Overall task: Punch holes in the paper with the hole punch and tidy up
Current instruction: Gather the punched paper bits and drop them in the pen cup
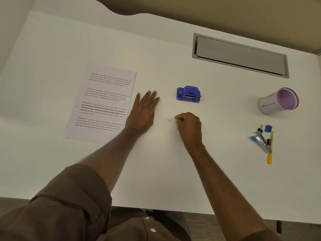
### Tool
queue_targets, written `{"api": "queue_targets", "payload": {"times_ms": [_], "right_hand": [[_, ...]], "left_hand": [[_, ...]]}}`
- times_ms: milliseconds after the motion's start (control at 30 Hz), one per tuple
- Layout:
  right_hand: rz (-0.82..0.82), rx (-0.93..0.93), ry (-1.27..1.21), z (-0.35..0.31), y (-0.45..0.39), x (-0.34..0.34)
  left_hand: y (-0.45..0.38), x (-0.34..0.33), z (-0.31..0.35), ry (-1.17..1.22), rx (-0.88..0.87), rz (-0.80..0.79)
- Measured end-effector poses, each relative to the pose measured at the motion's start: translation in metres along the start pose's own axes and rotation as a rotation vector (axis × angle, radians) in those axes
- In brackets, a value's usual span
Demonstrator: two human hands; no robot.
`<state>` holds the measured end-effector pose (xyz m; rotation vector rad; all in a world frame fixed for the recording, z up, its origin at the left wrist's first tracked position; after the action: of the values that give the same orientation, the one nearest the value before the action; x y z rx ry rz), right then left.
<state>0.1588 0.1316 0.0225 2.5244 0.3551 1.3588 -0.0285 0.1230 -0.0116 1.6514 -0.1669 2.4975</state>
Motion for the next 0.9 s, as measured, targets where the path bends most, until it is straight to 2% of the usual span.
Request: {"api": "queue_targets", "payload": {"times_ms": [133, 267, 333, 433, 500, 633, 800, 900], "right_hand": [[-0.042, 0.052, 0.007, -0.014, 0.001, -0.020], [0.023, 0.031, -0.076, -0.006, 0.001, -0.014], [0.027, 0.180, 0.024, -0.010, 0.003, -0.012], [-0.125, 0.412, 0.326, -0.021, 0.006, -0.027], [-0.211, 0.494, 0.478, -0.025, 0.006, -0.033], [-0.258, 0.615, 0.638, -0.022, 0.012, -0.031], [-0.277, 0.618, 0.706, -0.018, 0.022, -0.025], [-0.213, 0.573, 0.656, -0.024, 0.028, -0.025]], "left_hand": [[0.000, 0.000, 0.001, 0.001, -0.001, -0.004], [0.000, -0.001, 0.000, -0.006, 0.003, -0.007], [-0.001, -0.001, 0.000, -0.010, 0.001, -0.008], [-0.001, -0.002, -0.001, -0.018, 0.008, -0.013], [-0.002, -0.002, -0.001, -0.020, 0.011, -0.020], [-0.002, -0.003, -0.002, -0.018, 0.008, -0.012], [0.000, -0.003, -0.002, -0.010, -0.007, 0.027], [-0.001, -0.004, -0.002, -0.004, -0.008, 0.032]]}}
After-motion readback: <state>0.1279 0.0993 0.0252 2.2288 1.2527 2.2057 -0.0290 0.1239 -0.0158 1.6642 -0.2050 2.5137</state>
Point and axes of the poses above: each hand's wrist, its own y-axis away from the middle knuckle, its own x-axis out of the back of the hand, z = x × y, the point moved 6 cm from there along -y, towards the middle knuckle, and after that the axes turned 8 degrees about -z, right-handed, at the moved point
